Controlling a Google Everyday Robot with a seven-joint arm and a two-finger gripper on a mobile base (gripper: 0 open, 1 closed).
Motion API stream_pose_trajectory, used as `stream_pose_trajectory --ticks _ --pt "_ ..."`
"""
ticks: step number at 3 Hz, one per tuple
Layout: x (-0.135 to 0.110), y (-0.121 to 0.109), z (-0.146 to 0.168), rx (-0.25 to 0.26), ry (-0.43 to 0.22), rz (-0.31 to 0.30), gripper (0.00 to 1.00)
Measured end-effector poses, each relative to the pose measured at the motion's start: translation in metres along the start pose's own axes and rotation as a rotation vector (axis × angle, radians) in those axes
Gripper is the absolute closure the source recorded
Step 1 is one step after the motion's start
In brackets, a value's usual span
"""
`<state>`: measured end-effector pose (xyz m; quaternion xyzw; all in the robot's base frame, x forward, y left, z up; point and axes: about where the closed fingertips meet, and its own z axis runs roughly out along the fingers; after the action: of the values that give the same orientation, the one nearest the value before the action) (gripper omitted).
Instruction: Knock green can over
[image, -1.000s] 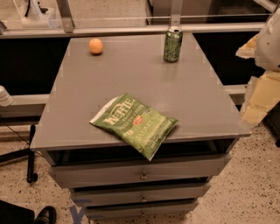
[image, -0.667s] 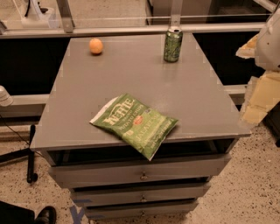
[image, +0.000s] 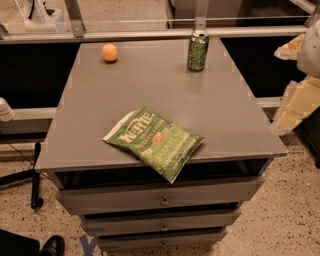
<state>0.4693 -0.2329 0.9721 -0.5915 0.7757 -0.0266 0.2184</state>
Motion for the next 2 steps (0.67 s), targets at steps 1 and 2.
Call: stream_pose_trajectory --ticks 1,2 --pt "0.014 -0.06 0.026 0.067 -0.166 0.046 0.0" --pt "0.015 -0.123 0.049 0.123 -0.357 0.094 0.0"
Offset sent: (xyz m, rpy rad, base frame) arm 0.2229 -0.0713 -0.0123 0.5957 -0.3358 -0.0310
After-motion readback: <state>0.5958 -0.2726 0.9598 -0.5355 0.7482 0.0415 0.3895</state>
